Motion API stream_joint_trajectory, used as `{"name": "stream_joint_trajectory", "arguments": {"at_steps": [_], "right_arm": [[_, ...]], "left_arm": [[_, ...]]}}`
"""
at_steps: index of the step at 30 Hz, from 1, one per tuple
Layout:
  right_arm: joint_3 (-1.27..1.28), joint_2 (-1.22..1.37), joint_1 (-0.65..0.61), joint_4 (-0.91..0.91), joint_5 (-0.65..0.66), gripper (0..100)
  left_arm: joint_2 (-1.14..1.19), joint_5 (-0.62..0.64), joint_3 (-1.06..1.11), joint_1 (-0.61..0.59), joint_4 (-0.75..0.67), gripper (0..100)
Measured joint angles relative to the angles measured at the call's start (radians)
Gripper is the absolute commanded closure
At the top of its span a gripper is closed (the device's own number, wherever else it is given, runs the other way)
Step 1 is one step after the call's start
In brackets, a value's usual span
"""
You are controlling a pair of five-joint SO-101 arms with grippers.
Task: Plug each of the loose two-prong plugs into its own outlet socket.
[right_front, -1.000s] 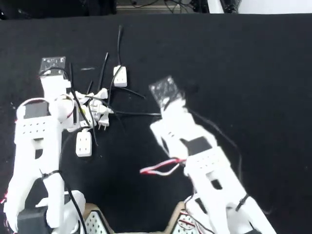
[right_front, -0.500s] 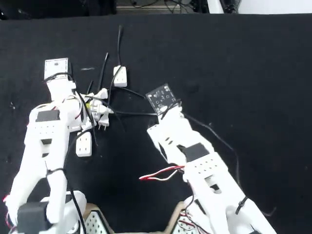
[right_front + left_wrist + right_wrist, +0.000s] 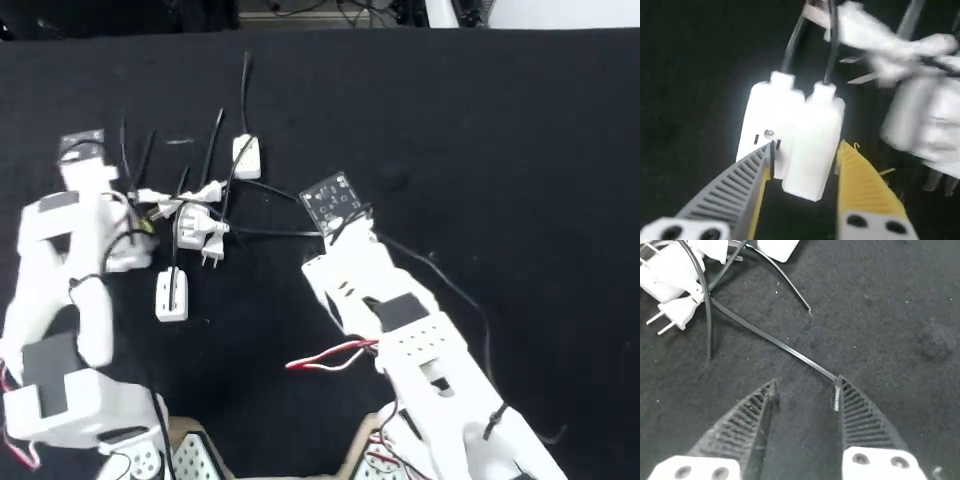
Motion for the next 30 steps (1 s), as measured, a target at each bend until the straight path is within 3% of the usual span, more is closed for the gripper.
{"name": "stream_joint_trajectory", "arguments": {"at_steps": [8, 13, 24, 30], "right_arm": [[0.008, 0.000, 0.000, 0.000, 0.000, 81.9], [0.008, 0.000, 0.000, 0.000, 0.000, 81.9], [0.008, 0.000, 0.000, 0.000, 0.000, 81.9], [0.008, 0.000, 0.000, 0.000, 0.000, 81.9]], "left_arm": [[0.009, -0.199, -0.074, -0.216, 0.002, 79], [0.009, -0.241, -0.112, -0.269, 0.021, 79], [0.009, -0.244, -0.430, -0.258, 0.457, 78], [0.009, -0.245, -0.456, -0.147, 0.629, 78]]}}
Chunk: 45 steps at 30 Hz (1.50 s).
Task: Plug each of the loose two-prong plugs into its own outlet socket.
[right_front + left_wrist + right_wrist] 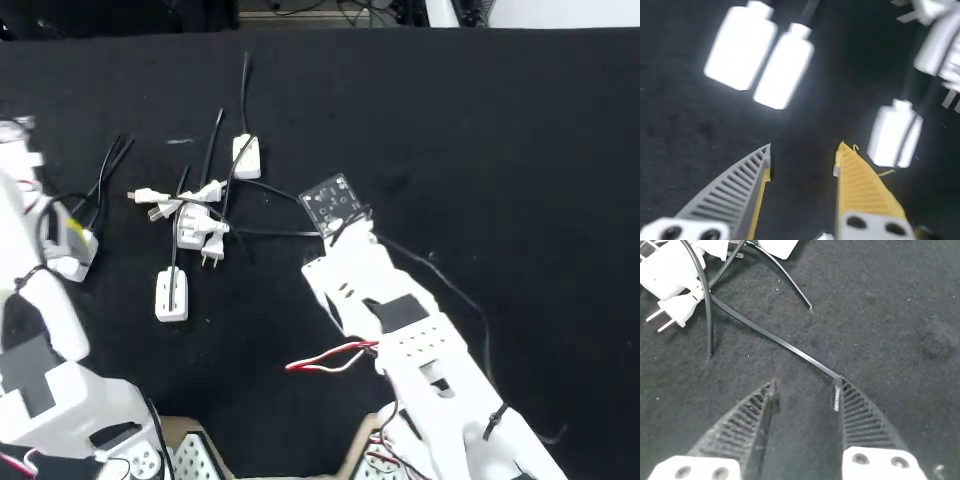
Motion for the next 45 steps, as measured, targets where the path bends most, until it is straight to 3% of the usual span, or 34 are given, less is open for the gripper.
{"name": "stream_joint_trajectory", "arguments": {"at_steps": [4, 11, 16, 20, 27, 38, 42, 45], "right_arm": [[0.000, 0.000, 0.000, 0.000, 0.000, 81.9], [0.000, 0.000, 0.000, 0.000, 0.000, 81.9], [0.000, 0.000, 0.000, 0.000, 0.000, 81.9], [0.000, 0.000, 0.000, 0.000, 0.000, 81.9], [0.000, 0.000, 0.000, 0.000, 0.000, 81.9], [0.000, 0.000, 0.000, 0.000, 0.000, 81.9], [0.000, 0.000, 0.000, 0.000, 0.000, 81.9], [0.000, 0.000, 0.000, 0.000, 0.000, 81.9]], "left_arm": [[-0.017, 0.028, 0.109, 0.098, -0.034, 78], [-0.276, 0.126, 0.516, 0.267, -0.351, 78], [-0.402, 0.141, 0.755, 0.296, -0.617, 78], [-0.417, 0.144, 0.821, 0.296, -0.727, 78], [-0.377, 0.166, 0.825, 0.328, -0.763, 78], [-0.354, 0.267, 0.825, 0.555, -0.763, 78], [-0.354, 0.267, 0.824, 0.531, -0.743, 78], [-0.354, 0.264, 0.809, 0.471, -0.651, 78]]}}
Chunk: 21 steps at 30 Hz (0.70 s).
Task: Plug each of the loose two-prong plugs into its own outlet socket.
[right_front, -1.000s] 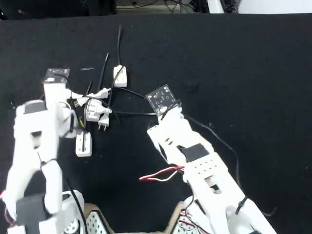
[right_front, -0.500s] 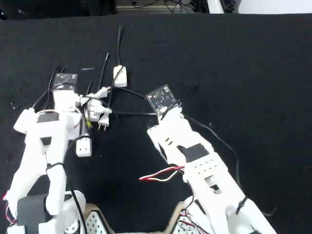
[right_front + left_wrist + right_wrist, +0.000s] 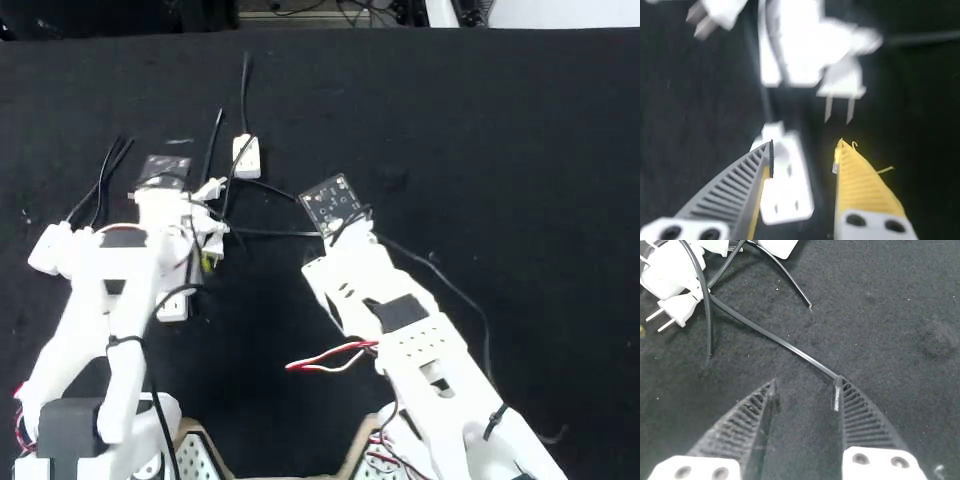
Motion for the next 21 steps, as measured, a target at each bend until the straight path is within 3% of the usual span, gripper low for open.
{"name": "stream_joint_trajectory", "arguments": {"at_steps": [7, 21], "right_arm": [[0.000, 0.000, 0.000, 0.000, 0.000, 81.9], [0.000, 0.000, 0.000, 0.000, 0.000, 81.9]], "left_arm": [[0.008, -0.060, -0.167, -0.144, 0.221, 78], [0.094, -0.107, -0.029, -0.048, 0.044, 78]]}}
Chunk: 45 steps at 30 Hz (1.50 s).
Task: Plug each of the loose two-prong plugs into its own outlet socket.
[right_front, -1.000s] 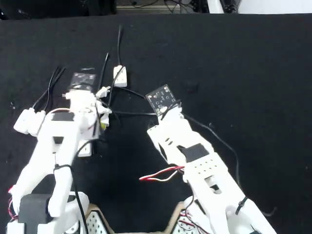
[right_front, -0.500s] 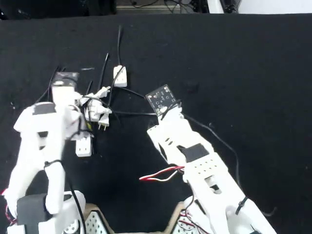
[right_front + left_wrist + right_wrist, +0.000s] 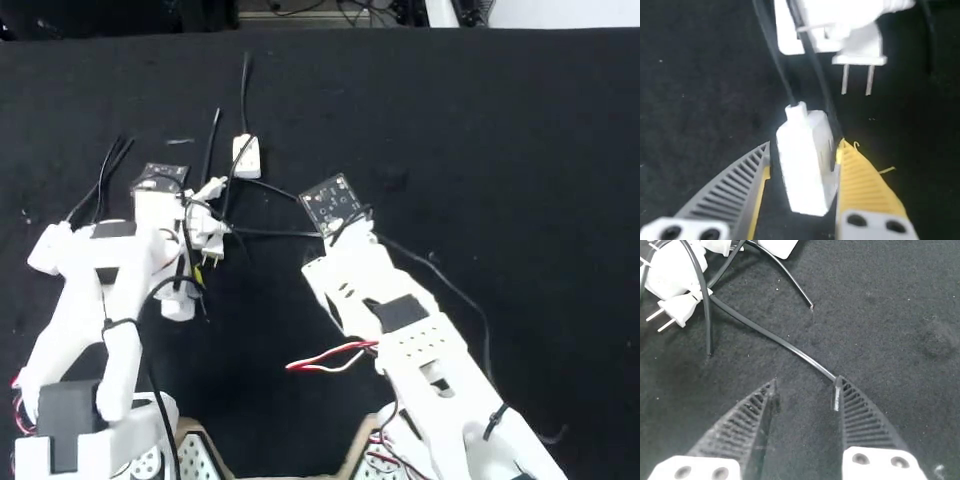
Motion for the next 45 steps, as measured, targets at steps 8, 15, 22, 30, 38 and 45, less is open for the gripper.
{"name": "stream_joint_trajectory", "arguments": {"at_steps": [8, 15, 22, 30, 38, 45], "right_arm": [[0.000, 0.000, 0.000, 0.000, 0.000, 81.9], [0.000, 0.000, 0.000, 0.000, 0.000, 81.9], [0.000, 0.000, 0.000, 0.000, 0.000, 81.9], [0.000, 0.000, 0.000, 0.000, 0.000, 81.9], [0.000, 0.000, 0.000, 0.000, 0.000, 81.9], [0.000, 0.000, 0.000, 0.000, 0.000, 81.9]], "left_arm": [[-0.002, -0.002, 0.097, -0.002, -0.106, 81], [0.000, -0.006, 0.078, -0.130, -0.089, 97], [0.002, -0.032, -0.195, -0.370, 0.112, 97], [0.002, -0.236, -0.364, -0.512, 0.176, 91], [0.002, -0.295, -0.359, -0.535, 0.175, 74], [0.002, -0.186, -0.560, -0.462, 0.339, 74]]}}
